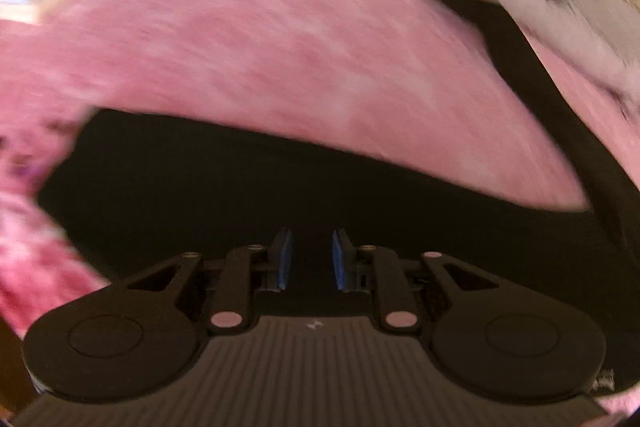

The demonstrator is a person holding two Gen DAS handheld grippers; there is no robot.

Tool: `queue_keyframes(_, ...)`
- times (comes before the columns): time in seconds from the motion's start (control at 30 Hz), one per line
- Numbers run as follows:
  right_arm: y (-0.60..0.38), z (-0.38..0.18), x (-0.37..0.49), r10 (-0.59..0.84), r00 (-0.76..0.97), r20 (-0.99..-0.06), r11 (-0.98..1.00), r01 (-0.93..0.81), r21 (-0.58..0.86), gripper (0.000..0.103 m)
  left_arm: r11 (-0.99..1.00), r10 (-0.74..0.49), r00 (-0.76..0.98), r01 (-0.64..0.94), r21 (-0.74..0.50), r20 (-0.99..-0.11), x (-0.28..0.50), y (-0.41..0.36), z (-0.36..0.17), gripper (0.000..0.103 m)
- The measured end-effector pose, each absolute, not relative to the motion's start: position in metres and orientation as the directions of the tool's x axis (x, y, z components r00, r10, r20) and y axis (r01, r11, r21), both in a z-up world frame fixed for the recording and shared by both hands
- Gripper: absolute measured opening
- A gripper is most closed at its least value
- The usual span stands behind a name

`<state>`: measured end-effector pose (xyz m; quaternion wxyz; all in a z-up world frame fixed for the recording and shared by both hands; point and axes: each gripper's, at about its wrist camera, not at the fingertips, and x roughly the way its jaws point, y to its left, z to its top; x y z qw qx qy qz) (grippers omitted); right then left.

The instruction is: Fold clothes

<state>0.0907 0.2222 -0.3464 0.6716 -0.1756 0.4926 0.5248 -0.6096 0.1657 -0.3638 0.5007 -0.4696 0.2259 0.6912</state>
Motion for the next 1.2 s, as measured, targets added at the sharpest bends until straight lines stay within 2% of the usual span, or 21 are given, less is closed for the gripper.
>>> queue_keyframes(0.13, 0.242, -0.361, 0.095, 0.468, -0.050, -0.882, 0.379, -0.891, 0.251, 0.025, -0.289, 0.468, 0.062, -0.932, -0.219, -0.882, -0.560, 0.198, -0.371, 0.016)
queue_keyframes(0.23, 0.249, -0.348, 0.104, 0.551, -0.119, -0.826, 0.328, -0.879, 0.345, 0.025, -0.173, 0.484, 0.170, -0.943, -0.284, -0.859, -0.516, 0.221, -0.365, 0.016)
queue_keyframes(0.37, 0.275, -0.352, 0.116, 0.574, -0.273, -0.772, 0.241, -0.845, 0.477, 0.024, -0.104, 0.477, 0.301, -0.913, -0.393, -0.826, -0.465, 0.257, -0.369, 0.016)
queue_keyframes(0.5, 0.302, -0.376, 0.123, 0.484, -0.447, -0.752, 0.181, -0.790, 0.586, 0.024, -0.067, 0.462, 0.366, -0.894, -0.443, -0.808, -0.429, 0.286, -0.376, 0.016)
queue_keyframes(0.6, 0.313, -0.393, 0.121, 0.418, -0.506, -0.755, 0.131, -0.789, 0.601, 0.024, -0.054, 0.449, 0.384, -0.890, -0.453, -0.807, -0.414, 0.296, -0.378, 0.016)
queue_keyframes(0.67, 0.318, -0.397, 0.118, 0.422, -0.527, -0.738, 0.088, -0.786, 0.612, 0.024, -0.059, 0.436, 0.383, -0.890, -0.451, -0.814, -0.406, 0.301, -0.381, 0.016)
queue_keyframes(0.77, 0.329, -0.398, 0.112, 0.465, -0.536, -0.705, 0.023, -0.788, 0.615, 0.024, -0.075, 0.424, 0.374, -0.893, -0.444, -0.825, -0.402, 0.305, -0.386, 0.016)
queue_keyframes(0.83, 0.339, -0.403, 0.108, 0.468, -0.515, -0.718, 0.014, -0.808, 0.589, 0.021, -0.091, 0.417, 0.366, -0.894, -0.439, -0.832, -0.401, 0.308, -0.389, 0.016)
queue_keyframes(0.87, 0.342, -0.403, 0.107, 0.476, -0.500, -0.724, 0.006, -0.821, 0.571, 0.008, -0.096, 0.415, 0.365, -0.894, -0.439, -0.834, -0.401, 0.309, -0.390, 0.016)
queue_keyframes(0.9, 0.342, -0.402, 0.105, 0.487, -0.484, -0.727, -0.010, -0.836, 0.549, 0.005, -0.101, 0.413, 0.363, -0.893, -0.438, -0.835, -0.401, 0.310, -0.391, 0.016)
queue_keyframes(1.07, 0.318, -0.380, 0.095, 0.640, -0.356, -0.681, -0.077, -0.912, 0.404, 0.002, -0.086, 0.434, 0.341, -0.906, -0.415, -0.834, -0.403, 0.311, -0.391, 0.016)
queue_keyframes(1.2, 0.320, -0.409, 0.087, 0.643, -0.227, -0.732, 0.029, -0.947, 0.319, 0.002, -0.114, 0.430, 0.310, -0.913, -0.392, -0.848, -0.407, 0.313, -0.401, 0.016)
